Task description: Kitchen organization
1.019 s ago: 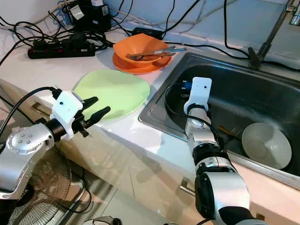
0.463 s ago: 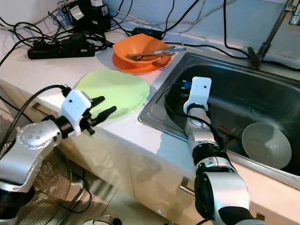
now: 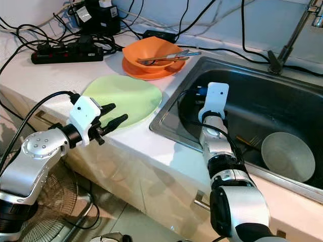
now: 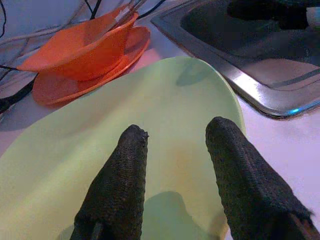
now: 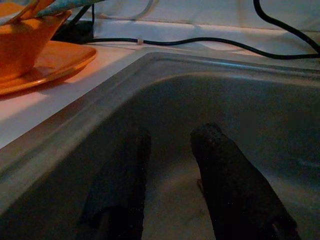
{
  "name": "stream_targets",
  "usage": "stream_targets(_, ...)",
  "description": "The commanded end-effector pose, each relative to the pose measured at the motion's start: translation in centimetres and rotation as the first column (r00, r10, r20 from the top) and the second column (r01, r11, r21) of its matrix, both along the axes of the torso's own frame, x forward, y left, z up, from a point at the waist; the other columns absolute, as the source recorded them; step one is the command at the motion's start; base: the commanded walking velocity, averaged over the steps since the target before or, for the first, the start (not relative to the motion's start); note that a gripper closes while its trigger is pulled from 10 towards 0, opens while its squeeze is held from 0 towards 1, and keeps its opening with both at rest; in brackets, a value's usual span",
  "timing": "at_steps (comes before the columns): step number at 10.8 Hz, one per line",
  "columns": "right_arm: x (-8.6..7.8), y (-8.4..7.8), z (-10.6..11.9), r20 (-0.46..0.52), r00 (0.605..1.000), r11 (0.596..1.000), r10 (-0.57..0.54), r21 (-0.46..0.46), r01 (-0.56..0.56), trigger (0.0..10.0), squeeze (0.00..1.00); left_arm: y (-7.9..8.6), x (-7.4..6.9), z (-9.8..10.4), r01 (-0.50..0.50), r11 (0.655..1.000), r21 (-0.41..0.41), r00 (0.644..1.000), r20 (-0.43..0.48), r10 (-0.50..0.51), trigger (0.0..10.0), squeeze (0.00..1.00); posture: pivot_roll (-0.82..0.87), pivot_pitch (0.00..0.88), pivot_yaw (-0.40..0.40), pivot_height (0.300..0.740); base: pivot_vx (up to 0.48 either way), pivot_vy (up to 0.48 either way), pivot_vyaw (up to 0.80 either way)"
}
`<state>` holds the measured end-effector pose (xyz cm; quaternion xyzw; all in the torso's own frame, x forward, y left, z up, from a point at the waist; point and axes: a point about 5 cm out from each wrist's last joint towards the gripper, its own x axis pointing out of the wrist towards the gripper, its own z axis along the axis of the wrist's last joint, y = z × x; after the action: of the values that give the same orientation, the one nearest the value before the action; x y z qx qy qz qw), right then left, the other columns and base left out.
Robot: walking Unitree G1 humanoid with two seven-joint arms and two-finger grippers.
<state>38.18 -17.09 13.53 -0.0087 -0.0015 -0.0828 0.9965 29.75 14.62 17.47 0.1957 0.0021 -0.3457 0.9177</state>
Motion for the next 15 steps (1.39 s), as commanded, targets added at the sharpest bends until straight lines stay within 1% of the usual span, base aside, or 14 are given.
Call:
stream_targets(1, -1.1, 0.1, -2.7, -0.079, 0.997, 1.0, -0.013, 0.026, 0.015, 10.0, 0.0, -0.1, 0.0, 0.1, 0.017, 1.0, 0.015, 1.0, 0.009, -0.017, 10.0, 0.0, 0.24, 0.051, 0.086, 0.74, 0.0, 0.0, 0.0)
stream_targets(4, -1.4, 0.1, -2.9, -0.075, 0.997, 0.999, -0.016, 0.028, 0.018, 10.0, 0.0, -0.4, 0.2, 0.0, 0.037, 0.999, 0.02, 0.999, -0.001, -0.037, 10.0, 0.0, 0.23, 0.055, 0.106, 0.74, 0.0, 0.0, 0.0)
stream_targets(5, -1.5, 0.0, -3.1, -0.083, 0.996, 0.999, -0.023, 0.028, 0.026, 10.0, 0.0, -0.4, 0.4, 0.2, 0.043, 0.999, 0.025, 0.999, 0.002, -0.043, 10.0, 0.0, 0.24, 0.047, 0.111, 0.74, 0.0, 0.0, 0.0)
stream_targets(7, -1.4, 0.2, -2.9, -0.077, 0.997, 0.999, -0.026, 0.035, 0.028, 10.0, 0.0, -0.5, 1.0, 0.5, 0.047, 0.999, 0.026, 0.999, 0.011, -0.047, 10.0, 0.0, 0.22, 0.036, 0.123, 0.74, 0.0, 0.0, 0.0)
stream_targets(9, -1.6, 0.3, -3.2, -0.076, 0.997, 0.999, -0.027, 0.041, 0.03, 10.0, 0.0, -0.9, 1.4, 0.1, 0.053, 0.998, 0.027, 0.998, 0.013, -0.053, 10.0, 0.0, 0.19, 0.023, 0.131, 0.74, 0.0, 0.0, 0.0)
stream_targets(11, -1.7, 0.2, -3.3, -0.074, 0.997, 0.999, -0.032, 0.039, 0.035, 10.0, 0.0, -1.2, 1.8, 0.2, 0.037, 0.999, 0.018, 0.998, 0.041, -0.038, 10.0, 0.0, 0.18, 0.025, 0.128, 0.74, 0.0, 0.0, 0.0)
stream_targets(12, -1.8, -0.1, -3.4, -0.075, 0.996, 0.999, -0.036, 0.038, 0.039, 10.0, 0.0, -1.5, 1.5, 0.5, 0.054, 0.999, -0.009, 0.996, 0.078, -0.053, 10.0, 0.0, 0.2, 0.03, 0.114, 0.74, 0.0, 0.0, 0.0)
stream_targets(13, -1.8, -0.2, -3.4, -0.081, 0.996, 0.999, -0.03, 0.024, 0.032, 10.0, 0.0, -1.7, 1.0, 0.8, 0.058, 0.996, -0.065, 0.993, 0.102, -0.051, 10.0, 0.0, 0.19, 0.039, 0.107, 0.74, 0.0, 0.0, 0.0)
stream_targets(14, -1.7, -0.3, -3.2, -0.08, 0.997, 1.0, -0.025, 0.016, 0.026, 10.0, 0.0, -1.4, 1.1, 0.5, 0.008, 0.994, -0.111, 0.994, 0.109, 0.004, 10.0, 0.0, 0.18, 0.047, 0.097, 0.74, 0.0, 0.0, 0.0)
stream_targets(15, -1.7, -0.3, -3.1, -0.07, 0.997, 1.0, -0.019, 0.014, 0.02, 10.0, 0.0, -0.2, 2.0, 0.9, -0.115, 0.968, -0.222, 0.982, 0.119, 0.144, 10.0, 0.0, 0.18, 0.058, 0.082, 0.74, 0.0, 0.0, 0.0)
